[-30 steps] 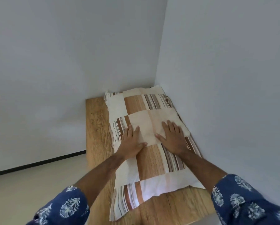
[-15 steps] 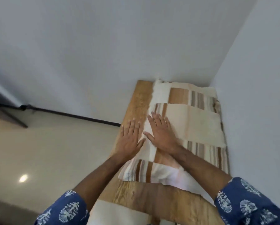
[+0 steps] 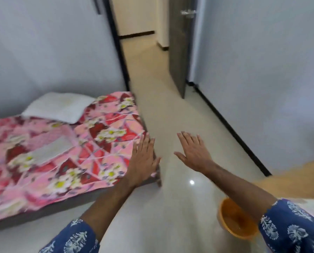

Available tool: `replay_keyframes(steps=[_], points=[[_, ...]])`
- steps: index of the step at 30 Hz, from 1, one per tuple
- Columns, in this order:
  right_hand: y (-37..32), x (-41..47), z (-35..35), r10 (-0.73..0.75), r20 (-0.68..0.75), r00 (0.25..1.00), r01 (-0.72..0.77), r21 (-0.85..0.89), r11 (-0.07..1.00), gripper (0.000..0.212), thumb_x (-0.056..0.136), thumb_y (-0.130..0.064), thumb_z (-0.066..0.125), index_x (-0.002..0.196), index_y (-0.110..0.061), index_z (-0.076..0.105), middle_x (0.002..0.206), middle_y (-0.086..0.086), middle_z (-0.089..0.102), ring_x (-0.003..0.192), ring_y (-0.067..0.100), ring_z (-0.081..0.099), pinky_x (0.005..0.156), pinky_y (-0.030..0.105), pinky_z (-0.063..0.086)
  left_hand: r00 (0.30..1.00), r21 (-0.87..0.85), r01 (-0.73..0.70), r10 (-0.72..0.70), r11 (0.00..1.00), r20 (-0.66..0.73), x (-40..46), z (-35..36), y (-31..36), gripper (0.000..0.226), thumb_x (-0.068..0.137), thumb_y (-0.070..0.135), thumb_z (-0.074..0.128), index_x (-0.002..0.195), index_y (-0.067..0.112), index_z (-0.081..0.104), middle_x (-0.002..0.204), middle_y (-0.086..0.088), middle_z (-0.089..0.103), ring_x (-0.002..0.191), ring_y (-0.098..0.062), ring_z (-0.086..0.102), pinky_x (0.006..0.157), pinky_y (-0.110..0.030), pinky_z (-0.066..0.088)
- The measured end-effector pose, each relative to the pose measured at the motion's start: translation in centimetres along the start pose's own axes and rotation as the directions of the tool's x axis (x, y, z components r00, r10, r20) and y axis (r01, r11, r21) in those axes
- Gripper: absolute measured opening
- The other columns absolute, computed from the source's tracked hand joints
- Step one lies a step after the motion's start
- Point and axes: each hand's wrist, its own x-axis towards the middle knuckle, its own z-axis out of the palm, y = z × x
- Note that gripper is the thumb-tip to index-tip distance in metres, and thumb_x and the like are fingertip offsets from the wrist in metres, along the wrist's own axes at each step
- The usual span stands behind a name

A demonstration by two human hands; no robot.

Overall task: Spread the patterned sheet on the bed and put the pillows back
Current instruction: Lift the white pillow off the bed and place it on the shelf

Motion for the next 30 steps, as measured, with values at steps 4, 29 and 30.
replay_keyframes(steps=[4, 29, 30], points=[[-14.4, 6.4, -0.1, -0.239, 0.011, 0.971, 0.239, -0.025, 0.971, 0.09, 0.09, -0.068, 0.01, 0.16, -0.011, 0.019, 0.164, 0.012, 0.028, 0.15, 0.033, 0.028, 0.122, 0.057, 0.017, 0.97, 0.004, 0.235, -0.234, 0.972, -0.063, -8.4, -4.0, -13.7, 0.089, 0.094, 0.071, 0.006, 0.162, 0.014, 0.004, 0.169, -0.01, -0.005, 0.156, -0.028, -0.009, 0.126, -0.054, 0.003], [-58.1, 45.5, 11.4, -0.517, 0.186, 0.835, 0.504, 0.118, 0.856, 0.082, 0.1, -0.064, 0.029, 0.16, -0.012, 0.007, 0.168, 0.011, 0.012, 0.155, 0.029, 0.013, 0.125, 0.057, 0.011, 0.766, -0.06, 0.643, -0.643, 0.764, 0.018, -11.6, -8.5, -64.0, 0.075, 0.104, 0.055, 0.028, 0.162, 0.014, 0.004, 0.17, -0.01, -0.005, 0.157, -0.027, -0.008, 0.126, -0.054, 0.0], [-58.5, 46.9, 11.7, -0.503, 0.189, 0.844, 0.488, 0.12, 0.864, 0.083, 0.099, -0.066, 0.027, 0.16, -0.013, 0.008, 0.168, 0.011, 0.013, 0.155, 0.029, 0.015, 0.124, 0.058, 0.013, 0.772, -0.058, 0.635, -0.636, 0.77, 0.016, -10.7, -8.3, -65.5, 0.073, 0.105, 0.052, 0.031, 0.162, 0.014, 0.004, 0.17, -0.01, -0.004, 0.157, -0.027, -0.008, 0.126, -0.053, -0.002]])
